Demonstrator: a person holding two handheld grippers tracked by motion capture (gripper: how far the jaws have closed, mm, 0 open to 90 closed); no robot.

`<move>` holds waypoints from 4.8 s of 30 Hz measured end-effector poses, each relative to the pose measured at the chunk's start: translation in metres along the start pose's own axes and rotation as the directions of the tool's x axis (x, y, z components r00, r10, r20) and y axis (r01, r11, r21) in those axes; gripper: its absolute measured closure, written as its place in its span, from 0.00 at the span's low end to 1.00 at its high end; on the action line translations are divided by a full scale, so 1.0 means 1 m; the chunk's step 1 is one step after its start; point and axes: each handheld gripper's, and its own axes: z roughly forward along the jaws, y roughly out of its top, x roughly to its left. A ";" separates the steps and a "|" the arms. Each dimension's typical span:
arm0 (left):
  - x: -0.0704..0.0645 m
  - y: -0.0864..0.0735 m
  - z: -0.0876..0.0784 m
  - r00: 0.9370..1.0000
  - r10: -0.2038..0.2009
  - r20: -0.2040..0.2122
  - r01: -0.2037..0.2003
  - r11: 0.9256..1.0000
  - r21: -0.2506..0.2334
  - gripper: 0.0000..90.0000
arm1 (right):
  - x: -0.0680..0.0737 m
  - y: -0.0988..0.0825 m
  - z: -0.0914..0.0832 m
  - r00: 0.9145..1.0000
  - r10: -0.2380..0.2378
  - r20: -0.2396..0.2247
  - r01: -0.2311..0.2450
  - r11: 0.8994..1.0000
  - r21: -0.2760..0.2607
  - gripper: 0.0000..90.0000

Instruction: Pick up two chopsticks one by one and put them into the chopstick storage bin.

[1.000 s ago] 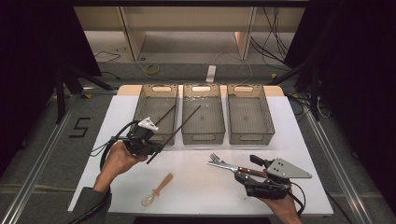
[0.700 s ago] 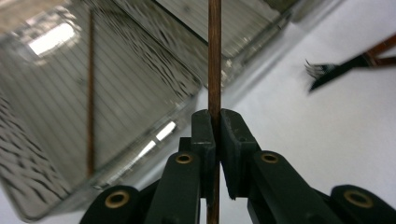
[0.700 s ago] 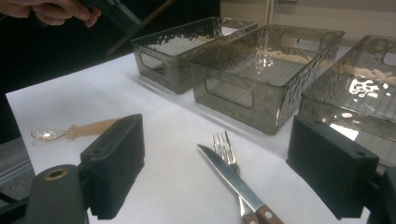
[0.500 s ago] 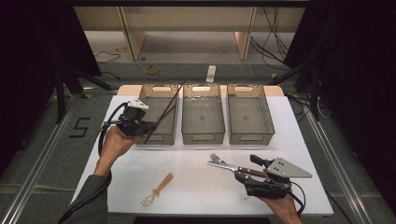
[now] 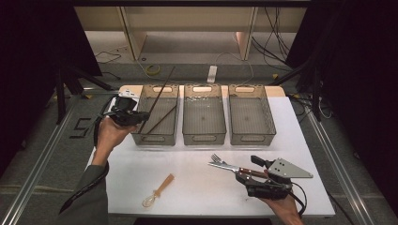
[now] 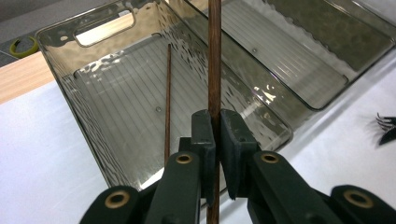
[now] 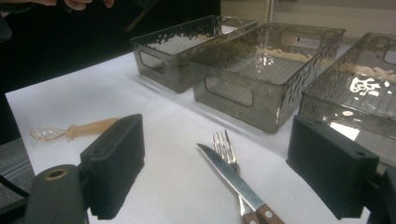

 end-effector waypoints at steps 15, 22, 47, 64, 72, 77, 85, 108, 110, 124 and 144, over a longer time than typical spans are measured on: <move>0.015 0.003 0.015 0.999 -0.009 -0.046 0.009 1.000 0.002 0.93 | 0.000 0.000 0.000 1.000 0.001 -0.001 -0.001 1.000 -0.003 0.21; 0.017 0.001 0.022 0.998 -0.009 -0.062 0.009 1.000 0.005 0.93 | 0.000 0.000 0.000 1.000 0.000 0.000 0.000 1.000 -0.001 0.21; 0.023 -0.014 0.041 0.996 -0.014 -0.090 0.018 0.999 0.042 0.93 | 0.001 0.000 -0.001 1.000 -0.004 -0.002 0.004 1.000 -0.001 0.21; 0.025 -0.021 0.049 0.994 -0.020 -0.104 0.029 0.996 0.083 0.93 | 0.001 0.000 -0.002 1.000 -0.004 -0.002 0.004 1.000 -0.004 0.21; 0.025 -0.024 0.050 0.993 -0.062 -0.104 0.071 0.993 0.090 0.83 | 0.002 0.001 -0.002 1.000 -0.007 -0.004 0.007 1.000 -0.005 0.22; 0.020 -0.021 0.044 0.991 -0.078 -0.104 0.087 0.993 0.081 0.59 | 0.001 0.001 -0.002 1.000 -0.007 -0.002 0.007 1.000 -0.004 0.22; 0.004 -0.012 0.024 0.991 -0.096 -0.088 0.101 0.994 0.050 0.31 | 0.002 0.001 -0.004 1.000 -0.009 -0.001 0.009 1.000 -0.009 0.22; -0.038 -0.014 0.001 0.998 -0.039 -0.040 0.040 0.999 0.035 0.17 | 0.002 0.002 -0.005 1.000 -0.010 0.001 0.010 1.000 -0.016 0.21; -0.040 -0.014 0.001 0.998 -0.037 -0.042 0.038 0.999 0.037 0.17 | 0.002 0.002 -0.005 1.000 -0.010 0.000 0.010 1.000 -0.015 0.21; -0.067 -0.020 0.008 0.999 0.007 -0.039 -0.003 0.994 0.106 0.17 | 0.002 0.001 -0.005 1.000 -0.010 0.000 0.010 1.000 -0.015 0.21; -0.087 -0.038 0.017 0.999 0.024 -0.036 -0.018 0.985 0.174 0.17 | 0.001 0.001 -0.005 1.000 -0.005 0.003 0.006 1.000 -0.013 0.21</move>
